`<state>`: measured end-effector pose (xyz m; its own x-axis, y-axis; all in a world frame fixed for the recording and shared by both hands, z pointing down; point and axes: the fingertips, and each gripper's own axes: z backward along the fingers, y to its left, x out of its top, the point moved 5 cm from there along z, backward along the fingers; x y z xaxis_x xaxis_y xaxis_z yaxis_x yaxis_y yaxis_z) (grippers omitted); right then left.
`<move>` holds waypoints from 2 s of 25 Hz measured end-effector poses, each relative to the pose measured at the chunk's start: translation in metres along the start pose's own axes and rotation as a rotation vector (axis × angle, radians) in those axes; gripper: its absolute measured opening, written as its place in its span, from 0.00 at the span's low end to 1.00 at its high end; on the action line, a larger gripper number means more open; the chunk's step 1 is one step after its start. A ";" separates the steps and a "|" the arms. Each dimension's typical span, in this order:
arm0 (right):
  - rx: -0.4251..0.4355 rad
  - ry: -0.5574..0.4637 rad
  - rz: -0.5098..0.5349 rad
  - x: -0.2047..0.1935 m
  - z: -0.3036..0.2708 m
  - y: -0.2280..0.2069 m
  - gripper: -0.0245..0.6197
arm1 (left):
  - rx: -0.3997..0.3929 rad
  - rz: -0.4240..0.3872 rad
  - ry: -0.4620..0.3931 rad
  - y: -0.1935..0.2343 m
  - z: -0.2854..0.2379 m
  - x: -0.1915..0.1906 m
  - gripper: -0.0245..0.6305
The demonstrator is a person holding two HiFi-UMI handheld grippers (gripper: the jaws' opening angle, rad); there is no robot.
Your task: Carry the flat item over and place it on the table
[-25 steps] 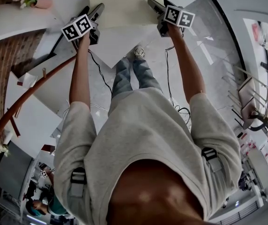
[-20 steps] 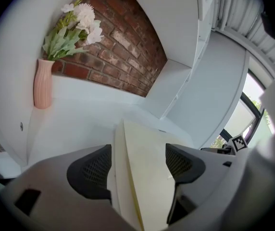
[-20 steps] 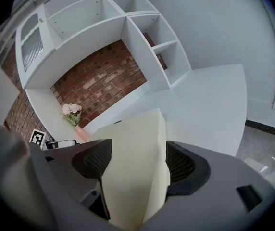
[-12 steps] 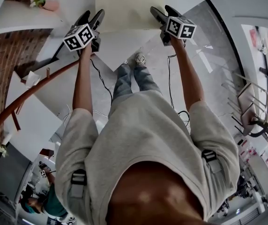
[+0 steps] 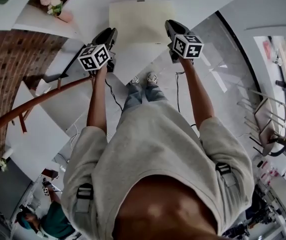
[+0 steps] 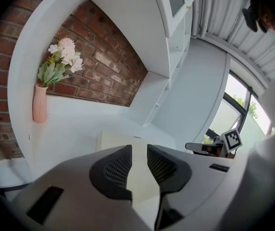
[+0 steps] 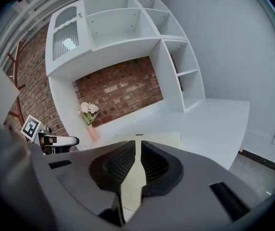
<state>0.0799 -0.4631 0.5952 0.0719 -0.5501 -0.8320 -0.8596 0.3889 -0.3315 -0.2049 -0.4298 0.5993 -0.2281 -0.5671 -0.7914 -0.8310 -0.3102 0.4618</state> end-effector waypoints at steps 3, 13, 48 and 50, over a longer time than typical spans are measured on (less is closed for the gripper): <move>0.007 -0.016 0.036 0.007 0.010 0.010 0.10 | -0.031 0.004 -0.009 -0.011 0.008 0.001 0.14; 0.000 -0.100 0.064 0.025 0.048 0.026 0.08 | -0.078 -0.104 0.001 -0.048 0.023 0.011 0.07; -0.042 -0.345 0.202 0.109 0.091 0.051 0.08 | -0.053 -0.233 -0.303 -0.067 0.058 0.119 0.06; -0.040 -0.345 0.200 0.108 0.092 0.052 0.08 | -0.053 -0.233 -0.303 -0.067 0.059 0.119 0.06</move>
<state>0.0893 -0.4347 0.4472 0.0608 -0.1829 -0.9813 -0.8924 0.4304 -0.1355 -0.2059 -0.4314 0.4509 -0.1822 -0.2276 -0.9565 -0.8529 -0.4475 0.2690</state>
